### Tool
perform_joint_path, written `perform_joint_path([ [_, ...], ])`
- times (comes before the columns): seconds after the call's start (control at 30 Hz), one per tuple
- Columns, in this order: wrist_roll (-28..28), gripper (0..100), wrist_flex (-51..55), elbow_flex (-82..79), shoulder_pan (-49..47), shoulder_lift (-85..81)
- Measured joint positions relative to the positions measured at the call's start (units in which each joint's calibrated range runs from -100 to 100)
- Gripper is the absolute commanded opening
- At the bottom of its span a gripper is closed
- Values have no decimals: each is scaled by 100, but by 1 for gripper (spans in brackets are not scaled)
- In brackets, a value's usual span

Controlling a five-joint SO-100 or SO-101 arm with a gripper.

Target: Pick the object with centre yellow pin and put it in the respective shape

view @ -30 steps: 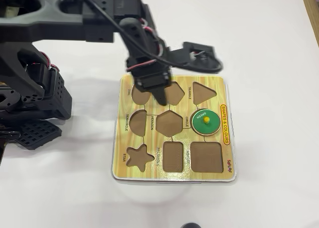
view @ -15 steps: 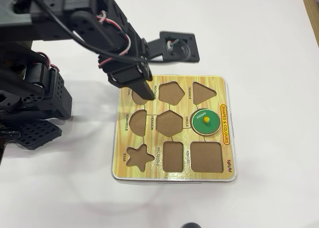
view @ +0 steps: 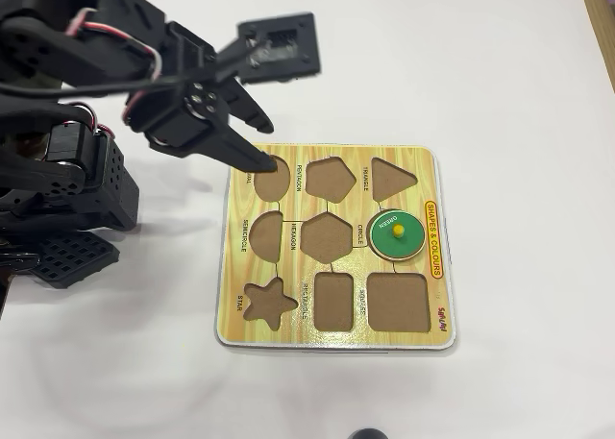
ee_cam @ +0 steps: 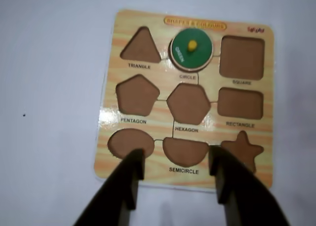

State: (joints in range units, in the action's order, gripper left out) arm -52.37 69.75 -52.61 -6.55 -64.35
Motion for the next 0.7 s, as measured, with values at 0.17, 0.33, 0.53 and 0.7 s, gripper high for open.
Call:
perform_joint_path([
  [0.17, 0, 15, 0, -153, 9, -945],
  [0.33, -10, 15, 0, -656, 9, -2053],
  [0.53, 0, 15, 0, -1403, 84, -3290],
  [0.7, -31, 15, 9, -1817, 767, -3428],
])
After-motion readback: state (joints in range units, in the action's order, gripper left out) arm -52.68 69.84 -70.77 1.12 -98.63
